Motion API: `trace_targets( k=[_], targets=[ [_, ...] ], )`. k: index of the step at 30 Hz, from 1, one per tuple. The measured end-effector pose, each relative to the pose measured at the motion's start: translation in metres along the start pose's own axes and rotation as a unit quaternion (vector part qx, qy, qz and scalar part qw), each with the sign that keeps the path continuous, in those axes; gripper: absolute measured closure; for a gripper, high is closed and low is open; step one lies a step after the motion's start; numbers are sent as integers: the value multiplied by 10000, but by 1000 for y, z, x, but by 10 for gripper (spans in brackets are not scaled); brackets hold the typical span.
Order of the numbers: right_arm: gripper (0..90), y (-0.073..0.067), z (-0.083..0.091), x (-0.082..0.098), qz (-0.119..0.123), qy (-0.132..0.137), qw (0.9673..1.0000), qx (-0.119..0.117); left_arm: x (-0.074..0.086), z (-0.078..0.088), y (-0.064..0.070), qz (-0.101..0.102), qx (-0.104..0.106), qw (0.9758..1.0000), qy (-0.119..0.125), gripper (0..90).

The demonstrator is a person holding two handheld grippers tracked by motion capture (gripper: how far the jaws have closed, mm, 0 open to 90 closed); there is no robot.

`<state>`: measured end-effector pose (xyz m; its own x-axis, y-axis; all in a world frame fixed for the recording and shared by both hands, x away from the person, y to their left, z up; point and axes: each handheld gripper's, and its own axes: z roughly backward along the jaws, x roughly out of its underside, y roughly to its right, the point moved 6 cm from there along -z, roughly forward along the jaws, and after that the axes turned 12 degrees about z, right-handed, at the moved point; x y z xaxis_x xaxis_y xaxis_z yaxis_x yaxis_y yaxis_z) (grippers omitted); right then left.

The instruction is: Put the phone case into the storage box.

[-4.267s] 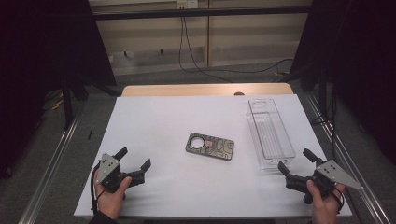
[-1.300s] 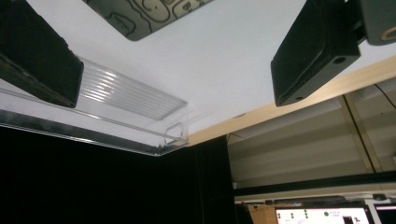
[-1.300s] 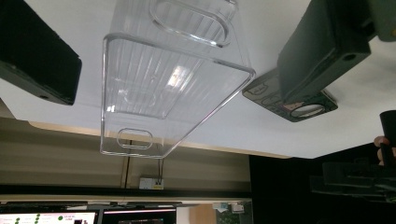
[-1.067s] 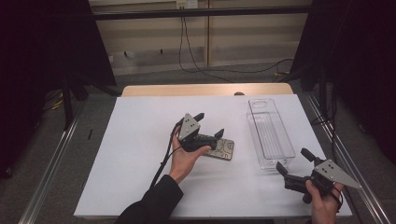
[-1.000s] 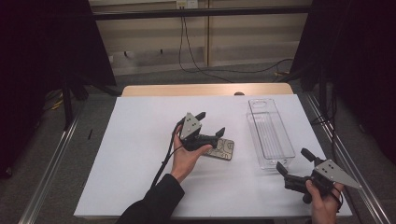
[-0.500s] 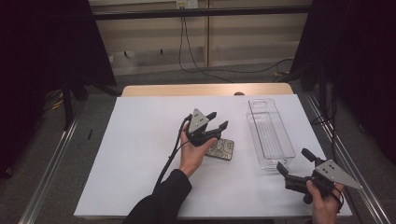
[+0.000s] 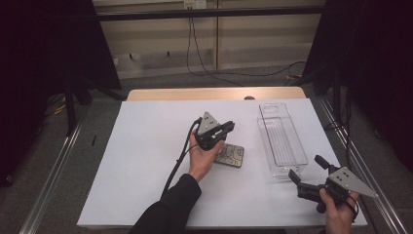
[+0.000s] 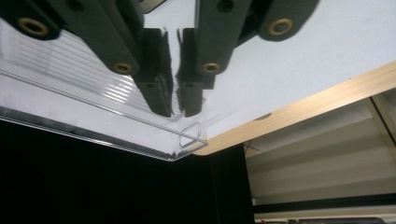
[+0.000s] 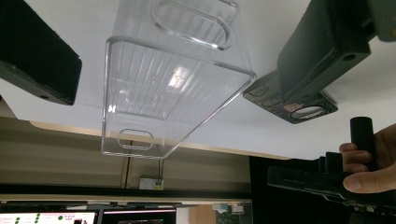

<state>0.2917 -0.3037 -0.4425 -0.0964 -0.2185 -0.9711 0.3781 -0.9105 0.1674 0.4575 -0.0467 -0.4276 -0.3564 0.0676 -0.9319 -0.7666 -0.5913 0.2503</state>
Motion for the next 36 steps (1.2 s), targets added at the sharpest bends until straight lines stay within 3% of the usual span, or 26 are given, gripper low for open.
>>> trace_targets(
  k=[5,10,12,15,20,21,26,30,32,33,34,36],
  targets=[
    [0,0,0,0,0,0,10000,1,2,-5,0,82,39,9997,-227,900],
    [0,0,0,0,6,2,10000,2,5,-14,-4,161,45,9979,-632,900],
    [0,0,0,0,5,1,10000,1,5,-15,-4,201,60,9976,-664,900],
    [0,0,1,0,-6,4,10000,5,6,-19,-4,273,108,9949,-962,900],
    [0,0,1,0,-16,4,10000,-10,8,-24,-5,453,76,9917,-1200,900],
    [0,0,1,0,-3,9,10000,-7,9,-27,-5,451,20,9894,-1383,900],
    [0,1,2,0,-14,14,10000,3,12,-31,-7,486,-25,9859,-1600,900],
    [0,0,2,0,-26,19,10000,15,13,-33,-9,465,-132,9794,-1959,900],
    [0,0,2,0,-2,10,10000,10,14,-35,-10,462,-173,9770,-2075,900],
    [0,0,2,0,-2,10,10000,10,14,-35,-10,462,-173,9770,-2075,900],
    [0,1,2,0,-16,8,10000,21,16,-38,-11,442,-188,9740,-2215,900],
    [0,1,2,0,-25,4,10000,22,18,-42,-10,473,-193,9715,-2314,900]
  ],
)
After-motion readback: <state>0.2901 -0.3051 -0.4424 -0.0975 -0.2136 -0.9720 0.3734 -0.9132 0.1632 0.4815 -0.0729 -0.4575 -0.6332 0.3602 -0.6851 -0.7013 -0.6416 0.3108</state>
